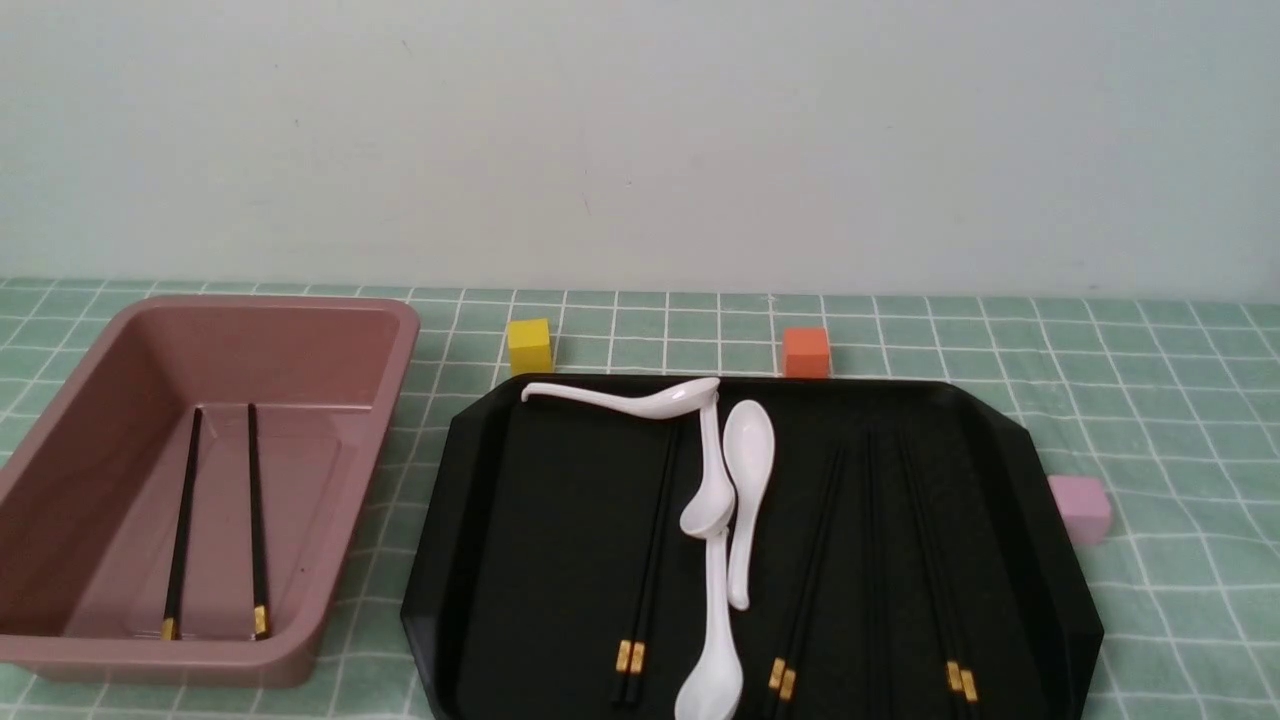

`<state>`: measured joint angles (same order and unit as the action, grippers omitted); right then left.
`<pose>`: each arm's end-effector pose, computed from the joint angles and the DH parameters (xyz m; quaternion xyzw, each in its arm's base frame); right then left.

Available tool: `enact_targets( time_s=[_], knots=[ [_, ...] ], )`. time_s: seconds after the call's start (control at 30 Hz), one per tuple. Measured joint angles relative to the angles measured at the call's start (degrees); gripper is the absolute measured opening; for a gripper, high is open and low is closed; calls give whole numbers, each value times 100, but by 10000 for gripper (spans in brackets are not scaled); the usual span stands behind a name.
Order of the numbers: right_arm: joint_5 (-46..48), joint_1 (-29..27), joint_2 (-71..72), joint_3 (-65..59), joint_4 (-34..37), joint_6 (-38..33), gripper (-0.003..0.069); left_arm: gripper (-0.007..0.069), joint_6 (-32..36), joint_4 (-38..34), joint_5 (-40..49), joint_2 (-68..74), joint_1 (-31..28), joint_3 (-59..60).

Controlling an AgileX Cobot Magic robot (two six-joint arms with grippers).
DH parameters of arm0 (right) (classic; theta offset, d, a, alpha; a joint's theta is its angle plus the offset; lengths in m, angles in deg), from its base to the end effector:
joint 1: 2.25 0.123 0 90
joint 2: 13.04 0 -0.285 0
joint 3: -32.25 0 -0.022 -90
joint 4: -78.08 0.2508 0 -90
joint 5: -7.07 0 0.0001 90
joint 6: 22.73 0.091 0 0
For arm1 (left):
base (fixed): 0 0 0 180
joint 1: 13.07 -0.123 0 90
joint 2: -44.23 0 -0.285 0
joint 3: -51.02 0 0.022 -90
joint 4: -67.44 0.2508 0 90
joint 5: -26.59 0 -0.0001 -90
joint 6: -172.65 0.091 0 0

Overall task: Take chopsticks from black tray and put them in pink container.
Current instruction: 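Reach over to the black tray and grasp a pair of chopsticks with the left gripper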

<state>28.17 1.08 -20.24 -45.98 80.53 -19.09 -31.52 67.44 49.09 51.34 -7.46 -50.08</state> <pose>0.0525 0.0045 0.1747 0.0135 0.8012 0.0544 0.5958 0.0519 -0.0051 0.1687 -0.1309 0.8010 -0.1501 0.5646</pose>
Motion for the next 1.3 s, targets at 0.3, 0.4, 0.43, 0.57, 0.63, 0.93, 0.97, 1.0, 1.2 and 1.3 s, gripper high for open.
enact_targets(
  time_s=[0.3, 0.4, 0.43, 0.57, 0.63, 0.93, 0.97, 1.0, 1.2, 1.3],
  knots=[
    [0, 0, 0, 0, 0, 0, 240, 156, -1534, -2838, -5, 0, 0, 0],
    [0, 0, 0, 0, -5, 0, 240, 162, -1897, -3937, -52, 0, 0, 0],
    [0, 0, 0, 0, -5, 0, 240, 163, -1939, -4112, -69, 0, 0, 0],
    [0, 0, 0, 0, -5, 0, 240, 165, -2019, -4478, -355, 0, 0, 0],
    [0, 0, 0, 0, -5, 0, 240, 165, -2018, -4660, -601, 0, 0, 0],
    [0, 0, 0, 0, -5, 0, 240, 54, -30, -4604, -640, 774, 0, -1910],
    [0, 0, 0, 0, -5, 0, 240, 33, 193, -4504, -340, 1144, 0, -2241],
    [0, 0, 0, 0, -5, 0, 240, 9, 390, -4314, 321, 1649, 0, -2629],
    [0, 0, 0, 0, -5, 0, 240, -13, 657, -2881, 3306, 4417, 0, -4178],
    [0, 0, 0, 0, -5, 0, 240, -13, 868, -2415, 4071, 5642, 0, -4726]
  ],
)
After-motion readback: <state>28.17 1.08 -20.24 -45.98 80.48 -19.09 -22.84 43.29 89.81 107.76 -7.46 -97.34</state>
